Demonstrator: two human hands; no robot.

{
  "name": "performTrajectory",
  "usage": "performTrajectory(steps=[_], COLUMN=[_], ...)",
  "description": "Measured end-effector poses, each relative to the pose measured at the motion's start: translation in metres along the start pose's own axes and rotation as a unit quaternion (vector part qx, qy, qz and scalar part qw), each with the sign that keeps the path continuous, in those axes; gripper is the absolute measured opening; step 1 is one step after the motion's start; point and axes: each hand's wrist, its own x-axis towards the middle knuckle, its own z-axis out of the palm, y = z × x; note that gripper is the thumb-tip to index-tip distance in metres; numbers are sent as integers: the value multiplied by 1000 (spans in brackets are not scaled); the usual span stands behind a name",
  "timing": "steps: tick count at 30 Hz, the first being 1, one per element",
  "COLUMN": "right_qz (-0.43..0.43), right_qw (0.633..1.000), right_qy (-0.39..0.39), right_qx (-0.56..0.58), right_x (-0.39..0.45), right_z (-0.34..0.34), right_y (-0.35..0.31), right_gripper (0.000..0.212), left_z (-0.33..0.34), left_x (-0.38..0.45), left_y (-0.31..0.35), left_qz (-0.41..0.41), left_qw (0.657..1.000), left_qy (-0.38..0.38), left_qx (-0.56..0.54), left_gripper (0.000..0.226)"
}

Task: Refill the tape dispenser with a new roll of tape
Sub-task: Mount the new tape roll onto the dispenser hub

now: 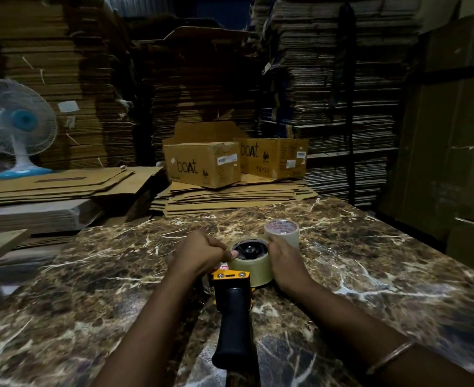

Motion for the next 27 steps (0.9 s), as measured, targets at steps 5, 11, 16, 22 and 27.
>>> performTrajectory(steps=[5, 11, 16, 22, 27], right_qz=[9, -14, -20, -11, -44], right_qw=[997, 990, 994, 998, 994], right_qy=[-8, 11, 4, 12, 64], right_qx=[-82, -137, -112, -59, -77], right_x=[-7, -13, -11, -7, -13], right_z=[-5, -4, -3, -3, -1], right_y=[-4, 0, 2, 7, -1], right_gripper=[60, 38, 49, 42, 60], left_z=[5, 9, 1, -3, -13], left_x=[0, 3, 2, 0, 2], left_y=[1, 0, -9, -13, -23], left_qz=[7, 9, 40, 49, 2], left_qw=[999, 999, 995, 971, 990], left_qy=[25, 29, -26, 26, 130], left_qx=[22, 18, -84, -231, -56], left_gripper=[28, 39, 33, 15, 19])
